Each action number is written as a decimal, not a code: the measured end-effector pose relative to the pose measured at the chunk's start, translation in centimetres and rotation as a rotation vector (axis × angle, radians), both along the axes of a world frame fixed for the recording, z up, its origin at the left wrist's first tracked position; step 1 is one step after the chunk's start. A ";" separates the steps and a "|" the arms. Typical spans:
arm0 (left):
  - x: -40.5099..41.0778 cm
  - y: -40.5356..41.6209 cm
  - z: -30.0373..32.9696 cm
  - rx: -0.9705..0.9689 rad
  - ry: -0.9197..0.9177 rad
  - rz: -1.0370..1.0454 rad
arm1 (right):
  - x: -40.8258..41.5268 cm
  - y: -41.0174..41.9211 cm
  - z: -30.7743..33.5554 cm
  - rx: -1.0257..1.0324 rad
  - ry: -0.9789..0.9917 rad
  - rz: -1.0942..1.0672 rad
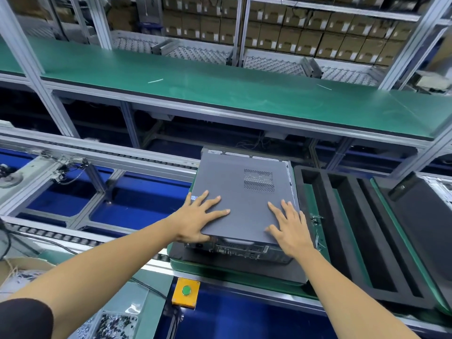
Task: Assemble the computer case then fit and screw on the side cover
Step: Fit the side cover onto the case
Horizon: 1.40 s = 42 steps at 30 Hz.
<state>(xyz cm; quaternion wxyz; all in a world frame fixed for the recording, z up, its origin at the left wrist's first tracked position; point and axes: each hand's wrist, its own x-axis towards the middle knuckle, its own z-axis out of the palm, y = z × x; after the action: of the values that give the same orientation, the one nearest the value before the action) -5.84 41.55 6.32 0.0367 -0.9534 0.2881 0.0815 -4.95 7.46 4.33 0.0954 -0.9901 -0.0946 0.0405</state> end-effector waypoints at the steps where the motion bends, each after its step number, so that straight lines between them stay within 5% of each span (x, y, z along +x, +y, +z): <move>1: 0.1 0.1 0.1 -0.003 0.000 -0.004 | -0.3 -0.1 0.1 -0.003 -0.003 0.044; 5: 0.6 0.6 0.4 -0.029 0.015 0.003 | -1.4 -0.1 0.3 -0.081 0.006 0.272; 18: 1.2 0.8 0.6 -0.173 0.041 0.015 | -0.3 -0.7 1.1 -0.350 -0.050 0.424; 31: 1.5 0.9 -0.2 -0.329 0.031 0.016 | -1.0 -0.8 2.4 -0.377 -0.075 0.434; 42: 1.3 1.1 -0.7 -0.229 0.015 0.007 | -1.6 -0.4 1.1 -0.369 -0.017 0.412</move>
<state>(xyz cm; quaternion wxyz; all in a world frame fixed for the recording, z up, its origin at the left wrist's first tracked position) -4.50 42.69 5.64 -0.0748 -0.9518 0.2923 0.0551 -6.54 7.09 5.41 -0.0977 -0.9509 -0.2859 0.0672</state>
